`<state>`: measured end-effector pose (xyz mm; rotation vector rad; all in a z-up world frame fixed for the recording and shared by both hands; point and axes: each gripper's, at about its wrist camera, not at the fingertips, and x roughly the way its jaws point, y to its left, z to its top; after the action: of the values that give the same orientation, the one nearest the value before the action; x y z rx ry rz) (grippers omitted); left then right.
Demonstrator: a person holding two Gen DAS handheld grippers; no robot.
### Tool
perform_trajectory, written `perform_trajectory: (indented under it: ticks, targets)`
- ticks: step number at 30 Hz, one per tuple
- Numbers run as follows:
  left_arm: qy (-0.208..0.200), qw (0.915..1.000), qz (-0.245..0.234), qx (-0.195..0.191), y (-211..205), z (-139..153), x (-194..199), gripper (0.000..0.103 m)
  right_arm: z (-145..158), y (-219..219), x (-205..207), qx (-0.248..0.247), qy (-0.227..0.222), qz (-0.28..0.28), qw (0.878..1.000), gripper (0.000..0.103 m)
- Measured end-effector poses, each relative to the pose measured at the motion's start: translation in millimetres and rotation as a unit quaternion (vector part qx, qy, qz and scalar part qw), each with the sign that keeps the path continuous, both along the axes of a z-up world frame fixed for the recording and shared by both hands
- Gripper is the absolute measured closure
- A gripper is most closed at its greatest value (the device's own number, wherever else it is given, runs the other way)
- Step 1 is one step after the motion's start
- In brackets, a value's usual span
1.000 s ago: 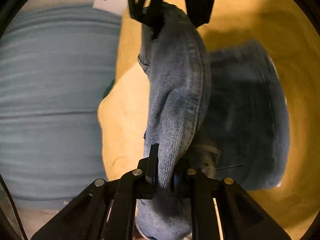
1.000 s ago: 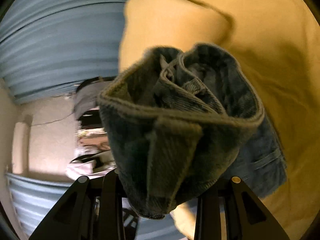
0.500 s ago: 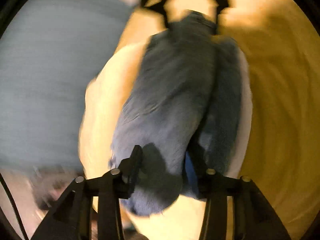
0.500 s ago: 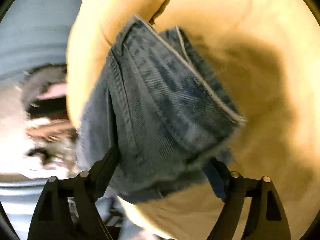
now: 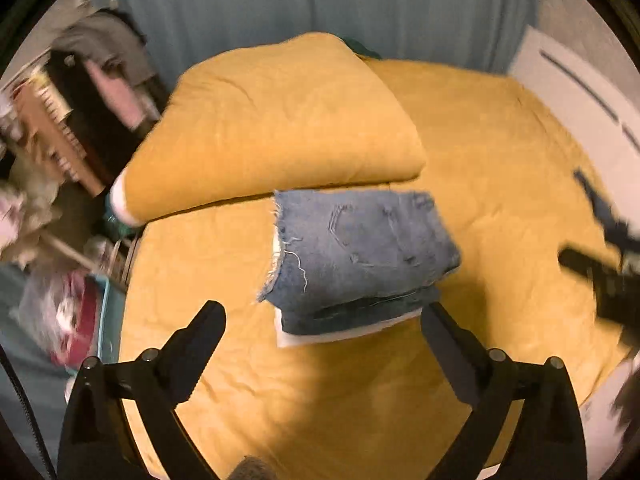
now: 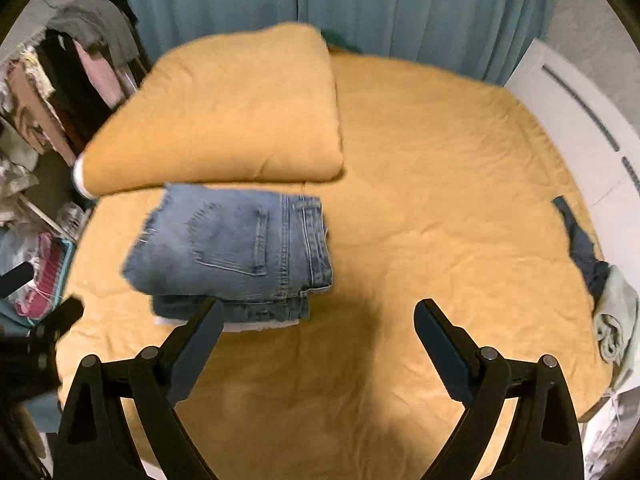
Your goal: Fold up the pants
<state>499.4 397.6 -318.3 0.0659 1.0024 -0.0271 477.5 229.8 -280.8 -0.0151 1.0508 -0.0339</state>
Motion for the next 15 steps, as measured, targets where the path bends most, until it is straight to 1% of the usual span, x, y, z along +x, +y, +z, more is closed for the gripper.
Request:
perform_trajectory:
  ticks: [1,3,4,7,9,10,13,15]
  targets:
    - [-0.007,0.9999,0.006,-0.004,-1.0,12.4,-3.7,0.002,22.4,-0.6,-19.0,0.002,-0.013,-0.002,1.000,0.005]
    - [-0.024,0.9995,0.021,0.003,-7.9,46.5,-24.2,0.002,67.0,-17.9,-55.3,0.004,-0.035,-0.006,0.999,0.003]
    - [-0.032,0.9992,0.025,0.002,-10.6,56.6,-29.7,0.002,89.5,-26.7,-74.5,0.010,-0.045,-0.006,0.999,0.003]
    - [-0.061,0.9972,0.042,0.011,-20.6,98.0,-71.7,0.002,138.4,-36.8,-123.7,0.018,-0.068,-0.001,0.998,0.003]
    - [-0.076,0.9956,0.054,0.015,-24.0,119.4,-99.3,0.002,165.4,-40.7,-157.4,0.015,-0.078,0.007,0.997,0.003]
    - [-0.082,0.9948,0.058,0.017,-27.9,131.7,-120.0,0.002,179.9,-43.6,-178.0,0.019,-0.081,0.012,0.996,0.003]
    - [-0.102,0.9921,0.068,0.030,-36.2,156.7,-166.6,0.002,214.7,-51.0,-228.6,0.038,-0.092,0.020,0.995,0.003]
    - [-0.113,0.9901,0.075,0.036,-40.8,174.7,-201.7,0.002,240.6,-54.3,-260.1,0.033,-0.107,0.024,0.993,0.003]
